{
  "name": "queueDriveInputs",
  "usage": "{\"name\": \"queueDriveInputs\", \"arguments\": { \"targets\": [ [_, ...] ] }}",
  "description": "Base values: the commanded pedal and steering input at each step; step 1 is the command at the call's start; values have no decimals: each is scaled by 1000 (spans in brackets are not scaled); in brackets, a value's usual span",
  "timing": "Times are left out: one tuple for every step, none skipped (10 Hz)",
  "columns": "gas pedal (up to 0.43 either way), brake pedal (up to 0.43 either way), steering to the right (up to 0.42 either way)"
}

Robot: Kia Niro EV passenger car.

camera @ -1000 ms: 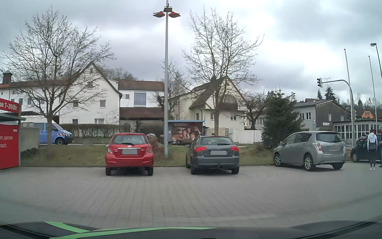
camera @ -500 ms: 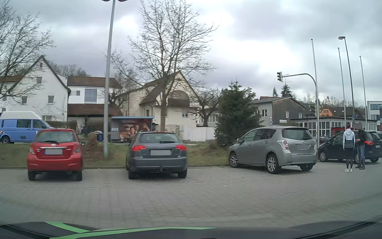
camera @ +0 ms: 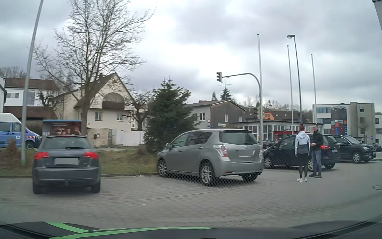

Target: Follow the waypoints while adhering to traffic rules and regulations

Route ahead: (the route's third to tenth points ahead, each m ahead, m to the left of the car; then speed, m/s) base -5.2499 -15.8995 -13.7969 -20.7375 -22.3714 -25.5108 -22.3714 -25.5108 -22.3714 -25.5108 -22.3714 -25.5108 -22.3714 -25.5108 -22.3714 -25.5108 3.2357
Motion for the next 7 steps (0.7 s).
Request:
{"name": "queueDriveInputs", "arguments": {
  "targets": [
    [0, 85, 699],
    [0, 91, 735],
    [0, 91, 758],
    [0, 91, 765],
    [0, 91, 784],
    [0, 91, 803],
    [0, 91, 814]
  ]
}}
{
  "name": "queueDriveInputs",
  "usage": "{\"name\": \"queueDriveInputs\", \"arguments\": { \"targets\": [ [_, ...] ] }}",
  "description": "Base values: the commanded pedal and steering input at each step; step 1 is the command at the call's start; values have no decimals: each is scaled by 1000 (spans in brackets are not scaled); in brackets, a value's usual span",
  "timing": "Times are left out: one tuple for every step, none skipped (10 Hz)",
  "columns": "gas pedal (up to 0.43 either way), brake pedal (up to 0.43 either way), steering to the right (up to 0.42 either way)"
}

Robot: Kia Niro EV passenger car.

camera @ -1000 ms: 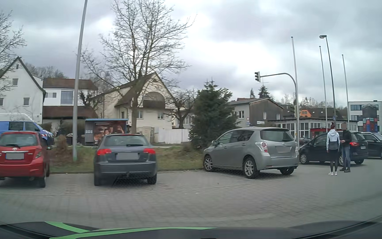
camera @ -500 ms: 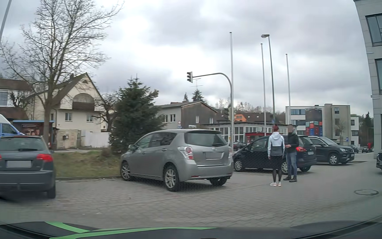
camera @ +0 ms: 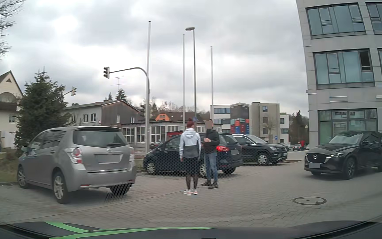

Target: Follow the waypoints while adhering to traffic rules and regulations

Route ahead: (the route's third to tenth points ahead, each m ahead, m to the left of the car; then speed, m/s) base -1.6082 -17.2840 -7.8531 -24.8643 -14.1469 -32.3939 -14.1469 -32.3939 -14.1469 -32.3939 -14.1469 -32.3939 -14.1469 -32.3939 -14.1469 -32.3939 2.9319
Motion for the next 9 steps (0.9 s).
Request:
{"name": "queueDriveInputs", "arguments": {
  "targets": [
    [0, 91, 817],
    [0, 104, 812],
    [0, 116, 805],
    [0, 116, 799],
    [0, 134, 799],
    [0, 152, 797],
    [0, 171, 792],
    [0, 183, 775],
    [0, 207, 752]
  ]
}}
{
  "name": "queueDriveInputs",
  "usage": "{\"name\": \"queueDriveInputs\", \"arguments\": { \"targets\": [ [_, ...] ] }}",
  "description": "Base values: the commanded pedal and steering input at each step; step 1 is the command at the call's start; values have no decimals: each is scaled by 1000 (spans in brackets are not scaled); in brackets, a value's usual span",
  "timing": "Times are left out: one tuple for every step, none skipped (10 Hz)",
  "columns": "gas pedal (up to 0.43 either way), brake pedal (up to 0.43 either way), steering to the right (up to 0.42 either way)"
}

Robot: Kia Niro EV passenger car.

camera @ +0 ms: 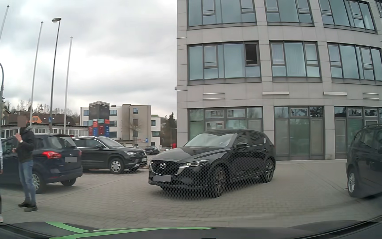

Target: Follow the waypoints while adhering to traffic rules and regulations

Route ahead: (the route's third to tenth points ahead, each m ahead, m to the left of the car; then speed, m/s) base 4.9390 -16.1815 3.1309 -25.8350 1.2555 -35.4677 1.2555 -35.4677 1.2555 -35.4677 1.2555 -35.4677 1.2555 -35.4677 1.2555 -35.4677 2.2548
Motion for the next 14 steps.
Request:
{"name": "queueDriveInputs", "arguments": {
  "targets": [
    [0, 226, 719],
    [0, 238, 686],
    [0, 250, 658],
    [0, 256, 638],
    [0, 262, 625],
    [0, 262, 618],
    [0, 262, 611],
    [0, 262, 591],
    [0, 262, 559],
    [0, 262, 527],
    [0, 262, 486],
    [0, 262, 450],
    [0, 262, 416],
    [0, 250, 377]
  ]
}}
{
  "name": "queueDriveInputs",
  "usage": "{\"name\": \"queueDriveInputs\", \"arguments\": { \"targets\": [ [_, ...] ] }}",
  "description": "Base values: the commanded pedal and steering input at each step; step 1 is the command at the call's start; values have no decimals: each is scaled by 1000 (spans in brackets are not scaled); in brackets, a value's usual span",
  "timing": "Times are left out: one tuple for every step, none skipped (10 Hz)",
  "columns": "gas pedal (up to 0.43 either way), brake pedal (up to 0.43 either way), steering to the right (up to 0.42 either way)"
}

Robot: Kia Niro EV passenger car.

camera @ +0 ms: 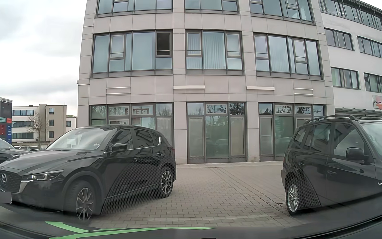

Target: Follow the waypoints while adhering to traffic rules and regulations

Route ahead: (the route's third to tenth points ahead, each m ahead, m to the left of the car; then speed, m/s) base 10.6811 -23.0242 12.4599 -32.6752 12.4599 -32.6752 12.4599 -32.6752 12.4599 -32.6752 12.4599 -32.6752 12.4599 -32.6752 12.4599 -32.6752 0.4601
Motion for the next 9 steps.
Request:
{"name": "queueDriveInputs", "arguments": {
  "targets": [
    [0, 232, 329],
    [0, 220, 276],
    [0, 220, 221],
    [0, 220, 167],
    [0, 220, 160],
    [0, 213, 178],
    [0, 207, 213],
    [0, 207, 239],
    [0, 207, 247]
  ]
}}
